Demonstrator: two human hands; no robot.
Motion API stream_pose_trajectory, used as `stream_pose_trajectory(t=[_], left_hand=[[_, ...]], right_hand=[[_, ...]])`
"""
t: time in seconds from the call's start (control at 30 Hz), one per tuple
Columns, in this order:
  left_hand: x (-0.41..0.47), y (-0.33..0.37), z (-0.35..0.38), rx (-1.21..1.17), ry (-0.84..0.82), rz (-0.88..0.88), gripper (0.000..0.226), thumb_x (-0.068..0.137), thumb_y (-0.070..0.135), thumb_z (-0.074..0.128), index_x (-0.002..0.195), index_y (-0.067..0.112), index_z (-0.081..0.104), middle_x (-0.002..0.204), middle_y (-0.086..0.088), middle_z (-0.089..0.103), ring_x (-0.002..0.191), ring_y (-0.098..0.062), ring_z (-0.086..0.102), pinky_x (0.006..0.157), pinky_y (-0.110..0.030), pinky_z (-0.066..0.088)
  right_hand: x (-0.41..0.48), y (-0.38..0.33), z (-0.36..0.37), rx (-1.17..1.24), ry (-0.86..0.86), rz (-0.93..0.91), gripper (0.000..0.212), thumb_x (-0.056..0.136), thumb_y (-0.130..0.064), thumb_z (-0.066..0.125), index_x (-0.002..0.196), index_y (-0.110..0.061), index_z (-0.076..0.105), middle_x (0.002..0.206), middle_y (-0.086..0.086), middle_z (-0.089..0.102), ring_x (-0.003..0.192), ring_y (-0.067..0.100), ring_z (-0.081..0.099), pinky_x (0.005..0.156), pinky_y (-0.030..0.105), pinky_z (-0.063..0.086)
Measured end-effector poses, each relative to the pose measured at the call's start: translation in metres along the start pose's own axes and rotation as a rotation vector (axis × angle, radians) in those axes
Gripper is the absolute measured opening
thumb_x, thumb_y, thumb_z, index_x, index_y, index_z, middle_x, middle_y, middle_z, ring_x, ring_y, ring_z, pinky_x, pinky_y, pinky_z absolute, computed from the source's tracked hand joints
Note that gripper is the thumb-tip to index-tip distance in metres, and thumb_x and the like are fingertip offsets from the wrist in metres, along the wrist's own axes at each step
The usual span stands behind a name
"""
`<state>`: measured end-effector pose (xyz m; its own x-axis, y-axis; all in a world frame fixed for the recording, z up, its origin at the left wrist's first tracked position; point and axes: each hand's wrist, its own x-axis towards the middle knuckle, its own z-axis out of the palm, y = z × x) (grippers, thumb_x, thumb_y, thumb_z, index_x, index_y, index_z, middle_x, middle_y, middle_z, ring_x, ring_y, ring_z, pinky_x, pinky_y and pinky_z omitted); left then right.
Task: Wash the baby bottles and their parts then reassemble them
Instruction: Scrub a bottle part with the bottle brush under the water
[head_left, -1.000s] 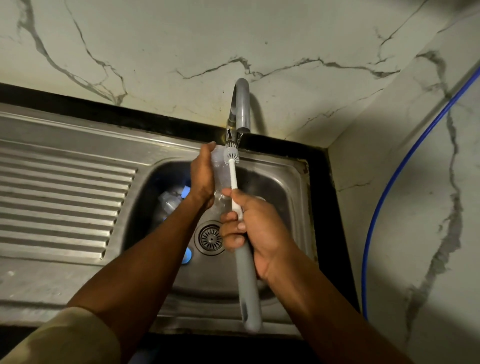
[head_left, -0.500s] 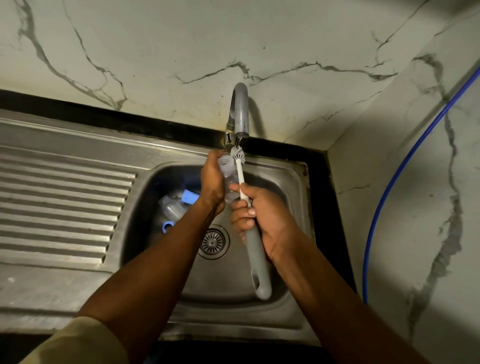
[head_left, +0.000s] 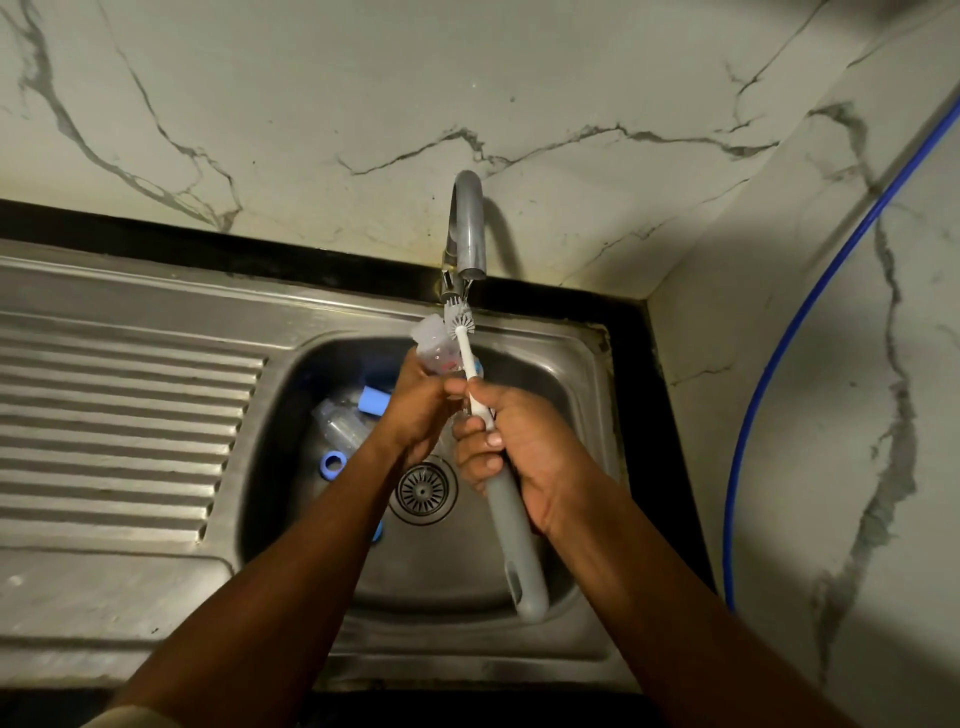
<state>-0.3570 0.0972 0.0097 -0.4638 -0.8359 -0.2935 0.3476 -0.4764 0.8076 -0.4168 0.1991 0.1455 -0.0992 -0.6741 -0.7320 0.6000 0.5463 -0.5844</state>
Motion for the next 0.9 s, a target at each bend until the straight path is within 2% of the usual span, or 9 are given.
stream_pose_trajectory(t=[0.07, 0.13, 0.27, 0.37, 0.47, 0.63, 0.73, 0.8, 0.9], left_hand=[[0.003, 0.001, 0.007, 0.019, 0.149, 0.061, 0.041, 0.076, -0.003, 0.078, 0.113, -0.010, 0.062, 0.090, -0.019, 0.068, 0.077, -0.024, 0.066, 0.063, -0.026, 0.057], [0.007, 0.003, 0.013, -0.017, 0.230, 0.081, 0.030, 0.079, -0.006, 0.078, 0.106, 0.001, 0.066, 0.081, -0.006, 0.073, 0.071, -0.016, 0.069, 0.061, -0.026, 0.056], [0.000, -0.001, 0.025, 0.087, 0.171, 0.059, 0.023, 0.080, -0.012, 0.072, 0.085, 0.010, 0.066, 0.067, 0.000, 0.069, 0.060, -0.009, 0.065, 0.057, -0.021, 0.054], [0.006, 0.003, 0.022, 0.076, 0.261, 0.064, 0.030, 0.078, -0.009, 0.075, 0.101, 0.007, 0.065, 0.081, -0.002, 0.070, 0.071, -0.009, 0.069, 0.062, -0.020, 0.055], [0.015, 0.006, 0.018, 0.217, 0.325, 0.094, 0.060, 0.070, -0.005, 0.085, 0.120, 0.007, 0.055, 0.102, -0.003, 0.066, 0.089, -0.013, 0.069, 0.069, -0.019, 0.056], [0.013, -0.002, 0.024, 0.320, 0.271, 0.146, 0.045, 0.075, -0.017, 0.074, 0.110, 0.001, 0.055, 0.084, -0.003, 0.062, 0.063, -0.001, 0.065, 0.058, -0.015, 0.051], [0.017, -0.003, 0.015, 0.289, 0.282, 0.149, 0.044, 0.071, -0.010, 0.080, 0.108, -0.005, 0.056, 0.085, -0.013, 0.065, 0.073, -0.014, 0.069, 0.063, -0.024, 0.055], [0.016, 0.004, 0.012, 0.230, 0.325, 0.143, 0.054, 0.065, 0.002, 0.089, 0.108, -0.007, 0.058, 0.093, -0.019, 0.068, 0.082, -0.024, 0.071, 0.069, -0.030, 0.059], [0.017, 0.005, 0.016, 0.251, 0.307, 0.163, 0.044, 0.070, 0.001, 0.088, 0.103, 0.001, 0.059, 0.087, -0.005, 0.067, 0.071, -0.003, 0.068, 0.066, -0.017, 0.054]], right_hand=[[-0.012, 0.010, 0.002, -0.083, 0.008, 0.003, 0.029, 0.103, -0.024, 0.048, 0.123, -0.006, 0.060, 0.053, -0.004, 0.041, 0.035, 0.000, 0.032, 0.032, 0.013, 0.026], [-0.018, 0.017, 0.003, -0.133, 0.029, -0.005, 0.030, 0.104, -0.026, 0.047, 0.122, -0.006, 0.060, 0.053, -0.004, 0.041, 0.036, 0.002, 0.031, 0.032, 0.014, 0.025], [-0.005, 0.003, 0.003, -0.076, 0.098, -0.048, 0.030, 0.104, -0.026, 0.048, 0.122, -0.005, 0.061, 0.052, -0.005, 0.041, 0.036, 0.001, 0.033, 0.032, 0.015, 0.027], [-0.014, 0.007, 0.002, -0.080, 0.070, -0.028, 0.030, 0.104, -0.026, 0.048, 0.121, -0.007, 0.062, 0.054, -0.004, 0.041, 0.036, 0.001, 0.033, 0.033, 0.014, 0.027], [-0.023, 0.019, 0.002, -0.093, 0.053, 0.001, 0.029, 0.104, -0.027, 0.047, 0.123, -0.009, 0.060, 0.053, -0.004, 0.041, 0.036, 0.002, 0.033, 0.033, 0.015, 0.026], [-0.006, 0.005, 0.006, -0.038, 0.098, -0.063, 0.023, 0.105, -0.022, 0.045, 0.113, -0.006, 0.060, 0.051, -0.005, 0.042, 0.037, 0.002, 0.034, 0.033, 0.015, 0.028], [-0.011, 0.012, 0.005, -0.070, 0.068, -0.047, 0.032, 0.103, -0.024, 0.048, 0.126, -0.003, 0.057, 0.052, -0.005, 0.042, 0.038, 0.002, 0.033, 0.033, 0.015, 0.028], [-0.019, 0.021, 0.004, -0.107, 0.042, -0.010, 0.032, 0.103, -0.025, 0.049, 0.130, -0.012, 0.058, 0.054, -0.004, 0.041, 0.038, 0.002, 0.032, 0.033, 0.015, 0.027], [-0.020, 0.021, 0.003, -0.142, 0.056, -0.027, 0.028, 0.104, -0.026, 0.047, 0.126, -0.015, 0.060, 0.055, -0.004, 0.042, 0.039, 0.002, 0.033, 0.034, 0.016, 0.028]])
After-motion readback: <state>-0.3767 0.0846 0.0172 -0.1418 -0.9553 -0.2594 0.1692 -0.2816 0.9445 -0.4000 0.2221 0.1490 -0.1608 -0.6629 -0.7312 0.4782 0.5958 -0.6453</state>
